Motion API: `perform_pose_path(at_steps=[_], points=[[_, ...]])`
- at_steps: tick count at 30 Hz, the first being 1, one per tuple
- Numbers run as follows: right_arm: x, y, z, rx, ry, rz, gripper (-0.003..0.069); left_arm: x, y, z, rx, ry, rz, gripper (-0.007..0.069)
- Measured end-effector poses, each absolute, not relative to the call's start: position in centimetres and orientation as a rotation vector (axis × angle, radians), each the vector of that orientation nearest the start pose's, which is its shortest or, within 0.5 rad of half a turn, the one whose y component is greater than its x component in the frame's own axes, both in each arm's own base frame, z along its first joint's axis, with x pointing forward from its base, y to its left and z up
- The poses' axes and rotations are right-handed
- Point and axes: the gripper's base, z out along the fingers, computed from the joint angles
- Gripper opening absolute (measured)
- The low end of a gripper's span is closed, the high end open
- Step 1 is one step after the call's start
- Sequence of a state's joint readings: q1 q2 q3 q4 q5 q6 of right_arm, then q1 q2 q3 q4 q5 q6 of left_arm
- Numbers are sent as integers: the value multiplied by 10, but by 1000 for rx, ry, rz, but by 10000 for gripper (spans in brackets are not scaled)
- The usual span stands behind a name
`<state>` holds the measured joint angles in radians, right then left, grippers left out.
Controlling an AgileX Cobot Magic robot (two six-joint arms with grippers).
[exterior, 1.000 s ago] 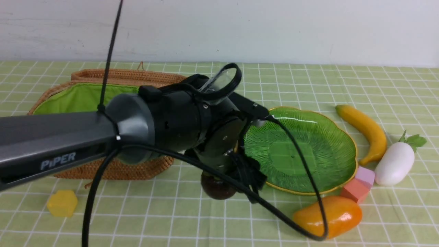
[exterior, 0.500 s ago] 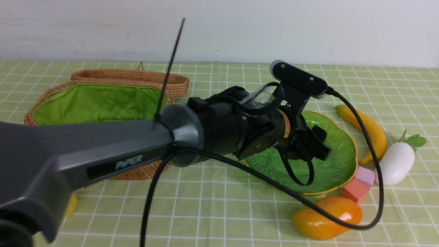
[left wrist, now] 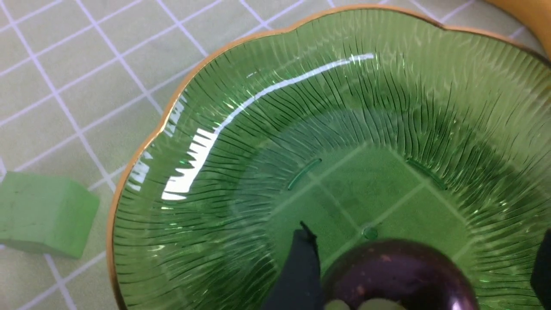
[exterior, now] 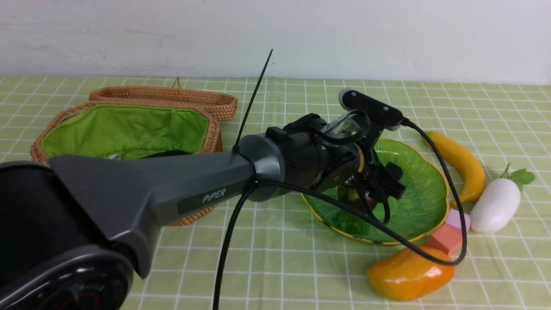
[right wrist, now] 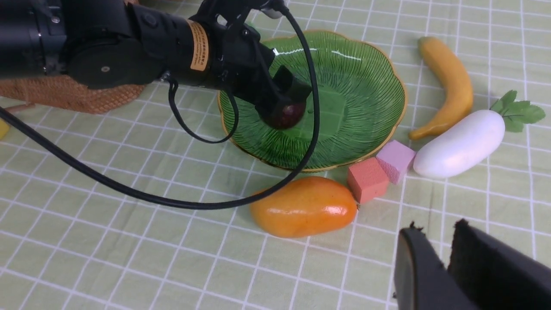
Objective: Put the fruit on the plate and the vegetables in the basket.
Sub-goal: Grab a mangosteen with your left arm and put it on the plate on the right, then use the right arm to grab a mango and put it into the right plate
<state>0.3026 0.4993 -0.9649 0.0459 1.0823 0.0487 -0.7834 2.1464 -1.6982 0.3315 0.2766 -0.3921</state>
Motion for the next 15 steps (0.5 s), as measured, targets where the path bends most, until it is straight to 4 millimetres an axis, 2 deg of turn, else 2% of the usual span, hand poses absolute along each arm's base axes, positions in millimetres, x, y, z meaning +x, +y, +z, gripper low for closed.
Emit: perform_pose_path(at_steps=[6,10,11,14,15], points=[[48,19,397,-268,2089,267,131,354,-344,245,710,2072,-388,656],[48,19,397,-268,2090,270,133,342,-331,276,680,2121,-357,578],[48,19,397,-269,2091,272,135,334,-324,293,653,2138,-365,512],[51,21,396,-271,2108,273,138,315,-309,330,614,2168,-382,333],[54,22,395,-273,2126,273,139,306,-303,344,605,2174,-392,247]])
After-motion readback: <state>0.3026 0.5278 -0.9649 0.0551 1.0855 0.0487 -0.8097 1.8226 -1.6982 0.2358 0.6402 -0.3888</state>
